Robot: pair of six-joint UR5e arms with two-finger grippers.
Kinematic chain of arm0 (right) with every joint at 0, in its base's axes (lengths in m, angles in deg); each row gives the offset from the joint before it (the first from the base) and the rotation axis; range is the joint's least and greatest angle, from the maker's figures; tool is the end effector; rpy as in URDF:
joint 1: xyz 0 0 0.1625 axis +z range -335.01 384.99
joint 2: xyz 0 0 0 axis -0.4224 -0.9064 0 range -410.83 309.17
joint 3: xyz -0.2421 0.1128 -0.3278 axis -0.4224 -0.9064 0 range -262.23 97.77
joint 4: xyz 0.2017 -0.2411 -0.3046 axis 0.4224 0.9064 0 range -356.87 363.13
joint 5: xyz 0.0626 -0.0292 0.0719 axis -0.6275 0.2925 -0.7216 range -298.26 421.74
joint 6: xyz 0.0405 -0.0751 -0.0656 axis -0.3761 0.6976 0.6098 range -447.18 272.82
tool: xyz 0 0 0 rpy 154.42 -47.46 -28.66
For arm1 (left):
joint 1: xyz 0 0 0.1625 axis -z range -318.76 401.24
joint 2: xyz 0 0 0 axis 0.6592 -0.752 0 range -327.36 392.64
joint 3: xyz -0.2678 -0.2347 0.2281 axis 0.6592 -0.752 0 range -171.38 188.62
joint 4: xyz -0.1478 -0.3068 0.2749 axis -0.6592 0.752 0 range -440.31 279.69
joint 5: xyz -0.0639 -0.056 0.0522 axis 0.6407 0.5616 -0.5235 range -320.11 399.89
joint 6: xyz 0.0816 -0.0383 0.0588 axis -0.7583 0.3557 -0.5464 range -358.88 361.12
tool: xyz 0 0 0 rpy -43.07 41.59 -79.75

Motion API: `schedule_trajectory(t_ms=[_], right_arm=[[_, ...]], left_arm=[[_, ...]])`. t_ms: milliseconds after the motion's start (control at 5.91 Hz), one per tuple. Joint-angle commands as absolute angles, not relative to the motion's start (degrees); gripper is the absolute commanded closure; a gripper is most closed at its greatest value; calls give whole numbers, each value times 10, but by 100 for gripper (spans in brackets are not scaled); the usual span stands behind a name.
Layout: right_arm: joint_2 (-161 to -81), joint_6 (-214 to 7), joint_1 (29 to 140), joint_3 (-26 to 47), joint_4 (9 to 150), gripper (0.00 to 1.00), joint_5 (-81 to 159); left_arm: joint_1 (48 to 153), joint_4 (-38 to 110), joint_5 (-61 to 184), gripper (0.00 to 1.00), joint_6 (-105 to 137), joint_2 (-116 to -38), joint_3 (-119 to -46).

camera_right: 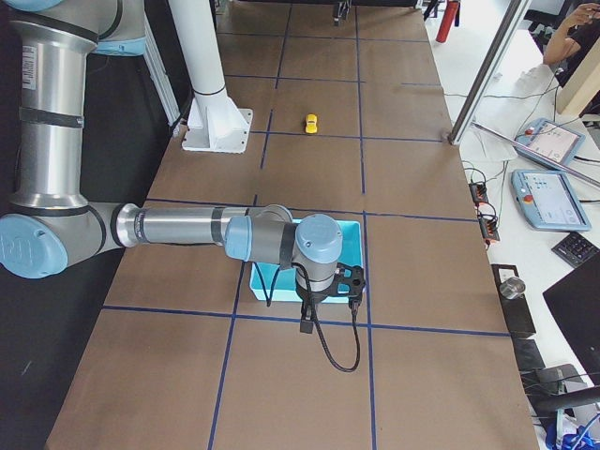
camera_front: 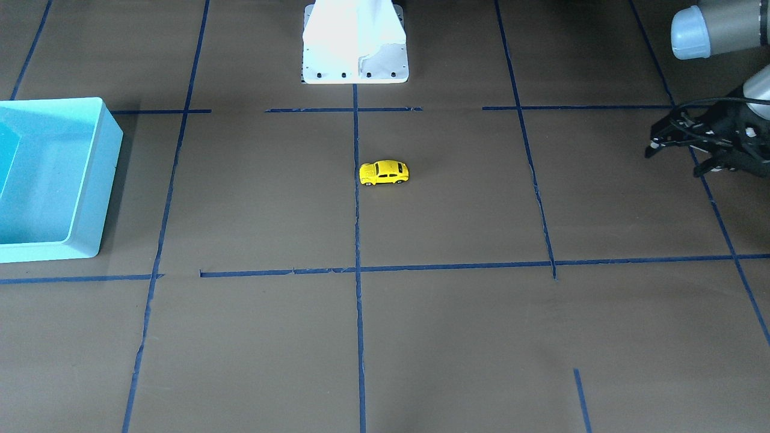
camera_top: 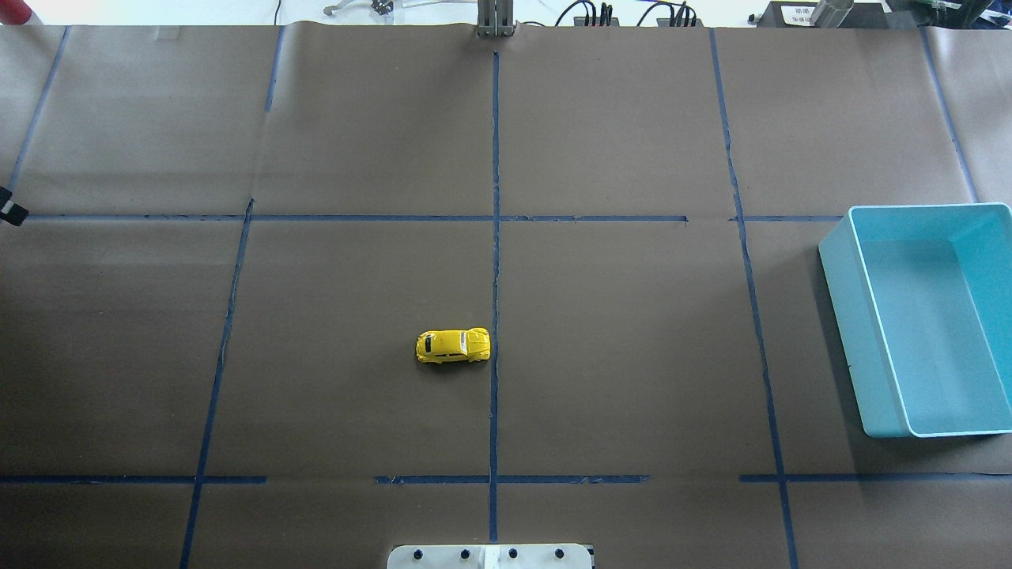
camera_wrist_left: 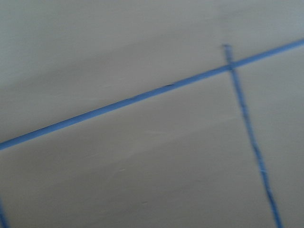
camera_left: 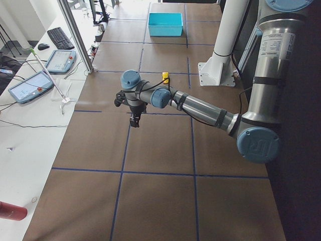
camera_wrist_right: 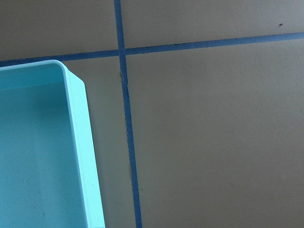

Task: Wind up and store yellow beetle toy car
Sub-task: 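Move the left gripper down over the yellow beetle toy car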

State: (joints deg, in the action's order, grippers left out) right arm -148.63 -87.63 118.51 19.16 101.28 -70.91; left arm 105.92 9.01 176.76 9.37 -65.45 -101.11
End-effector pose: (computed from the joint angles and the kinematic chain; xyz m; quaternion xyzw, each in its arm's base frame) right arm 0.0881 -0.4472 0.6422 -0.0273 -0.3643 0.0467 0.9297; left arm 0.1860 -0.5210 0.4066 0.0944 0.4323 0.2246 0.8682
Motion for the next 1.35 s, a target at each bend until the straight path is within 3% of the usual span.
schedule_trajectory(t_ms=[0, 338, 676, 1184], right_arm=[[-1486, -877, 1185, 193, 1012, 0, -710], [-1486, -877, 1185, 195, 1012, 0, -710], [-1485, -878, 1185, 195, 1012, 0, -710], [-1486, -879, 1185, 195, 990, 0, -711]], left_arm=[[953, 86, 1707, 0, 94, -736, -1026], [826, 85, 1666, 0, 94, -808, -1035], [781, 38, 1656, 0, 91, -909, -1013], [714, -26, 1655, 0, 87, -1089, -882]])
